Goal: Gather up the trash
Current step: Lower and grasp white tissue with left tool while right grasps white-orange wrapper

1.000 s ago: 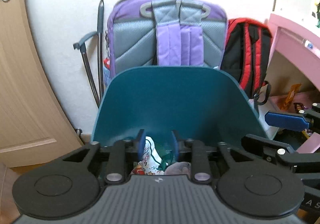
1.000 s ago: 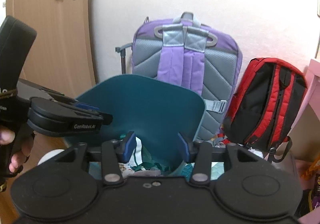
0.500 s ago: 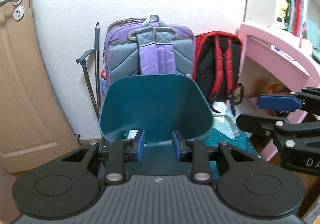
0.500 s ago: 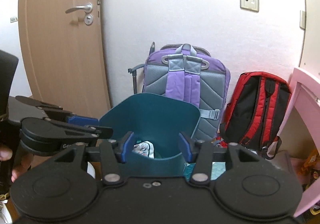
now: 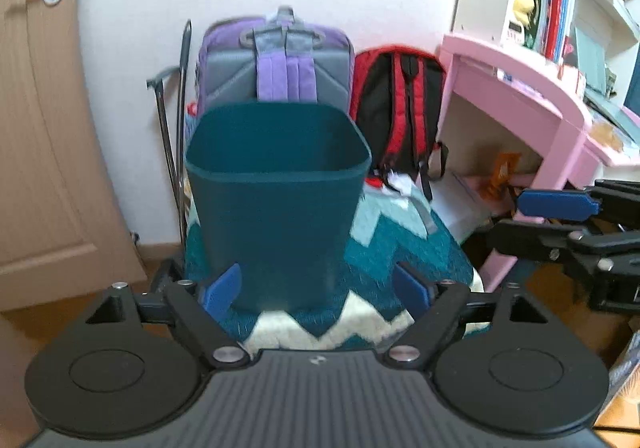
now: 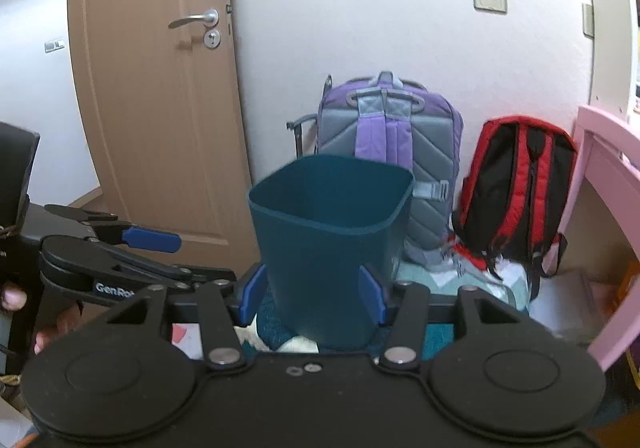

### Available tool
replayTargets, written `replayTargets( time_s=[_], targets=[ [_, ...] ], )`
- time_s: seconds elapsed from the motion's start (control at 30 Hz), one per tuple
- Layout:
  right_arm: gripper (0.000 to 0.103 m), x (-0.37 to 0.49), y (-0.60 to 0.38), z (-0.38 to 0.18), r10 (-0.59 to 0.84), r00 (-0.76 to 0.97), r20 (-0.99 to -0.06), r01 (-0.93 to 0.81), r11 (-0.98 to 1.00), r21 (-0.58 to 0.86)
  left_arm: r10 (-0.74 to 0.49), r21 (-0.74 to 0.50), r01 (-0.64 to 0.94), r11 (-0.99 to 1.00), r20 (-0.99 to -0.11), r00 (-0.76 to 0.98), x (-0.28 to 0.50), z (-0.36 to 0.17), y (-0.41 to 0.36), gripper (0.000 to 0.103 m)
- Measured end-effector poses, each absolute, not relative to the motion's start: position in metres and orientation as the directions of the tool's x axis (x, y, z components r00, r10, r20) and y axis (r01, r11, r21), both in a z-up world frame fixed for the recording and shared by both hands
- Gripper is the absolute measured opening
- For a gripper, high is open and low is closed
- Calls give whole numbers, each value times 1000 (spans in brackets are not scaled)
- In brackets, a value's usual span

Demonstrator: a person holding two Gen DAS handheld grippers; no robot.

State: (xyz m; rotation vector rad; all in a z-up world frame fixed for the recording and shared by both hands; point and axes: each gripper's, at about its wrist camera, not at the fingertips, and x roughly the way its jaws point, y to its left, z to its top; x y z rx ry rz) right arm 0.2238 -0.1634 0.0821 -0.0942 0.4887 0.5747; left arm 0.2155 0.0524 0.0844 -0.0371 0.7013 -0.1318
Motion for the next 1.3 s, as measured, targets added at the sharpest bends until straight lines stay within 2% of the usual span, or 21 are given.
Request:
replayTargets(
  time_s=[0.07,0.27,0.4,0.6,0.83,1.0,1.3],
  targets=[
    [53,220,-171,68,493,723,-484,-532,844,66,-142,-89,111,990,-653,744,208,70,51,84],
    [55,222,-198,6,469,711,-524,-474,870,135,-156,-116,106,988,-636,756,192,21,49,101],
    [57,237,-214,-51,476,649,-593,-432,873,227,-155,-107,113,988,-648,746,195,-19,48,102],
    [57,271,-227,-144,356,558,-750,-295,930,222,-149,-110,100,989,-772,619,223,-104,49,102],
    [57,317,-248,-250,292,415,-862,-148,956,252,-77,-39,94,995,-890,449,255,-214,48,102],
    [57,356,-258,-313,224,331,-917,-38,974,224,-32,30,166,986,-934,356,278,-278,50,102],
    [56,402,-266,-425,166,144,-975,70,982,178,-39,-7,242,970,-991,131,305,-402,74,102]
  ],
)
